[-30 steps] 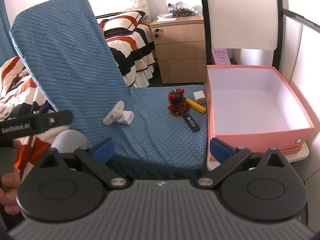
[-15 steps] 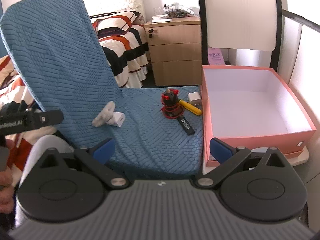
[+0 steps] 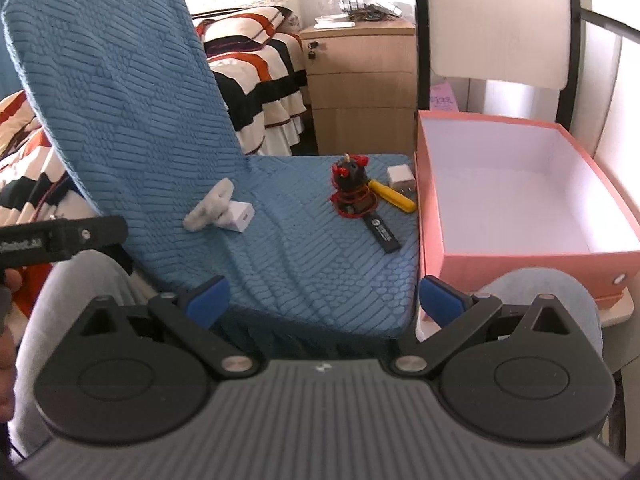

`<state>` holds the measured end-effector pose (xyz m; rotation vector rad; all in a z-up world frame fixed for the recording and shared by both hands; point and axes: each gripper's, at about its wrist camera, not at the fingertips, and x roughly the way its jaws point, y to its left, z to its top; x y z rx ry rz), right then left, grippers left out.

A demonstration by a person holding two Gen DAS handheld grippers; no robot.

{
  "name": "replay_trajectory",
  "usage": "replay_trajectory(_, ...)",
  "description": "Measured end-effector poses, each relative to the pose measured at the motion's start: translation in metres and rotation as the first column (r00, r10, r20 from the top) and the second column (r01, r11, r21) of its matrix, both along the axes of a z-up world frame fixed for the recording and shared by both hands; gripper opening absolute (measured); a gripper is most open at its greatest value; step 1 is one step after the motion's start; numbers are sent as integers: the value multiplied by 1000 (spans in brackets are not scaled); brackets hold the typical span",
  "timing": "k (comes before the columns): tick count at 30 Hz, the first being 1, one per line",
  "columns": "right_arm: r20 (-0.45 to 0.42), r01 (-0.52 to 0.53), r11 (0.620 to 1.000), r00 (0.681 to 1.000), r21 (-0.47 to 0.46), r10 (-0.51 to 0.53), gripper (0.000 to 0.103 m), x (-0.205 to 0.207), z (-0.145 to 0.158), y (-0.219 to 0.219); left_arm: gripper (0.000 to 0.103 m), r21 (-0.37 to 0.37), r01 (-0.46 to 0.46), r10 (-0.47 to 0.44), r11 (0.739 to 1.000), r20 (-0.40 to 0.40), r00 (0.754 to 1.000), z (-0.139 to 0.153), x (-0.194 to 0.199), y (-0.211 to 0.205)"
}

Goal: Organize rigid objects
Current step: 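Move left tool toward white plush toy while right tool approaches red-black figurine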

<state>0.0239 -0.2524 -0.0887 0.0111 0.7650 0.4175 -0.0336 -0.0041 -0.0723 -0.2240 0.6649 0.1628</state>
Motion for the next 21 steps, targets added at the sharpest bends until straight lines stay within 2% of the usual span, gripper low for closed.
replay_trajectory(6,-30,26,999,999,-24,-27,103,8,-15,-3,103,-10,2,-2,1000,-15,1000,-10,10,-1)
replay_trajectory(13,-25,21,1000,999,-22,-21,103,18,-24,-3,103,-36,-1,0,999,-24,1000,-24,20,3)
replay_trajectory(21,-7,12,1000,1000,0,-12,103,37,-33,4,103,-30,-7,6,1000,-18,1000,-29,34,9)
